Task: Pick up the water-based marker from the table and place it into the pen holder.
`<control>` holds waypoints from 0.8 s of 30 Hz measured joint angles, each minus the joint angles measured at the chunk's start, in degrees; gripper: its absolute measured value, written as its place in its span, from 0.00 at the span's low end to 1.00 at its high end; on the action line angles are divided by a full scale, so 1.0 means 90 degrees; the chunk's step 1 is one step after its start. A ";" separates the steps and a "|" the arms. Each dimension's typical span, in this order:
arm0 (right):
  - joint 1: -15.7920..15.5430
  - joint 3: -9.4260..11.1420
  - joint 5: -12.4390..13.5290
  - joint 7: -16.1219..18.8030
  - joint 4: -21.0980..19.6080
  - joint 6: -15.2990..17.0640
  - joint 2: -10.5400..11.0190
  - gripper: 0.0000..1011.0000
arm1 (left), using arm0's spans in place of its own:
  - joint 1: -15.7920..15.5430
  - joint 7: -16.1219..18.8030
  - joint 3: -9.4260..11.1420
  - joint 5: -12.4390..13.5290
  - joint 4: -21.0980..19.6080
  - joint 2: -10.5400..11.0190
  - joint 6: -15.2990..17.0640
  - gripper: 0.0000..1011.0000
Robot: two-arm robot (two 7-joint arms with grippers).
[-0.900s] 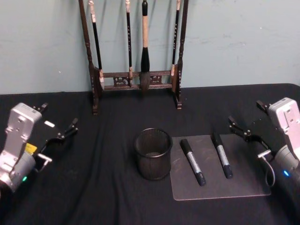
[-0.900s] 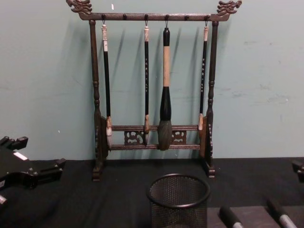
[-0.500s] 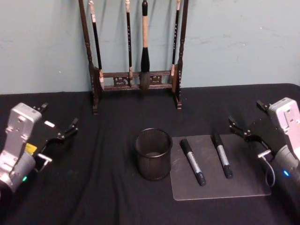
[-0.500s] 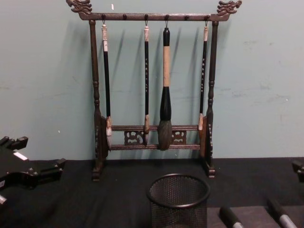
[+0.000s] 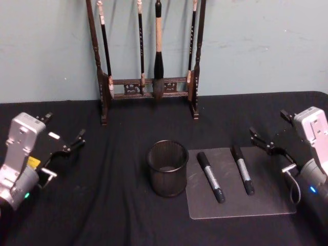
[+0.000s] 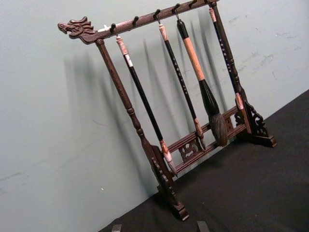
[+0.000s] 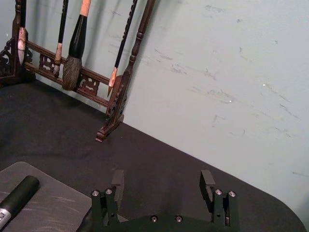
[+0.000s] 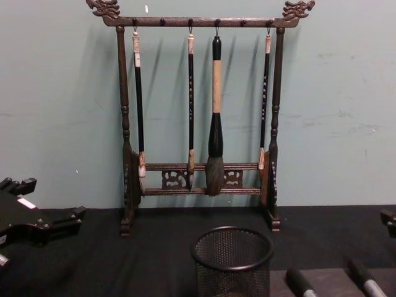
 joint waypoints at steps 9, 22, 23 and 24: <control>-0.0016 0.0024 0.0029 0.0021 -0.0017 0.0009 -0.0002 0.99 | 0.0000 0.0000 0.0000 0.0000 0.0000 0.0000 0.0000 1.00; -0.0391 0.0470 0.0526 0.0375 -0.0346 0.0276 -0.0048 0.99 | 0.0000 0.0000 0.0000 0.0000 0.0000 0.0000 0.0000 1.00; -0.0403 0.0482 0.0531 0.0389 -0.0350 0.0285 -0.0057 0.99 | 0.0000 0.0000 0.0000 0.0000 0.0000 0.0000 0.0000 1.00; -0.0423 0.0499 0.0538 0.0419 -0.0356 0.0299 -0.0073 0.99 | 0.0000 0.0000 0.0000 0.0000 0.0000 0.0000 0.0000 1.00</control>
